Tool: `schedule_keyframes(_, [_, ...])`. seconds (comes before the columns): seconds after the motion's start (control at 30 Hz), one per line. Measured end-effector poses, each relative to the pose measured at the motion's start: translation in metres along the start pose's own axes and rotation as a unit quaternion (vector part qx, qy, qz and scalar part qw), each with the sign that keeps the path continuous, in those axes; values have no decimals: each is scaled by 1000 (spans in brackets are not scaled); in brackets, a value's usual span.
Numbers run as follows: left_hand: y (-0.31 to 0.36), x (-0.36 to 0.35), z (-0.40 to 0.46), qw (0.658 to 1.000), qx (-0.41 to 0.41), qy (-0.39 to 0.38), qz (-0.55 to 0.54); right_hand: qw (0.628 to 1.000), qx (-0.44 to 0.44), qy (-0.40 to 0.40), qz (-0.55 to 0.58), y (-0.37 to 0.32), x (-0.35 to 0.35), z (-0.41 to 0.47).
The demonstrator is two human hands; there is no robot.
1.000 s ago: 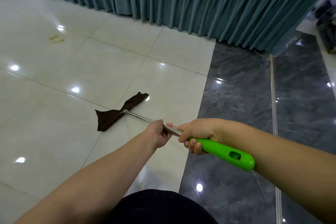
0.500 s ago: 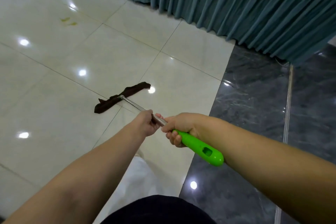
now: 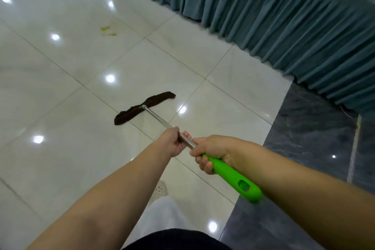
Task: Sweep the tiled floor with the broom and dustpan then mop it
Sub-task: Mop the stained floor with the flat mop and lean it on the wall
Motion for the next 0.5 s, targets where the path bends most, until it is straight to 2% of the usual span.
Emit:
schedule_keyframes(0.2, [75, 0, 12, 999, -22, 14, -26, 1000, 6, 5, 5, -77, -19, 25])
schedule_keyframes(0.5, [144, -14, 37, 993, -37, 31, -105, 998, -3, 5, -63, -157, -17, 60])
Point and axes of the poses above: each hand's wrist, its own z-axis towards the middle knuckle, its own x-axis out of the back of the hand, y = z × x, the point moved 3 cm from there along z, towards the middle knuckle, and after that the axes turned 1 degree about z, right-handed, at the moved point
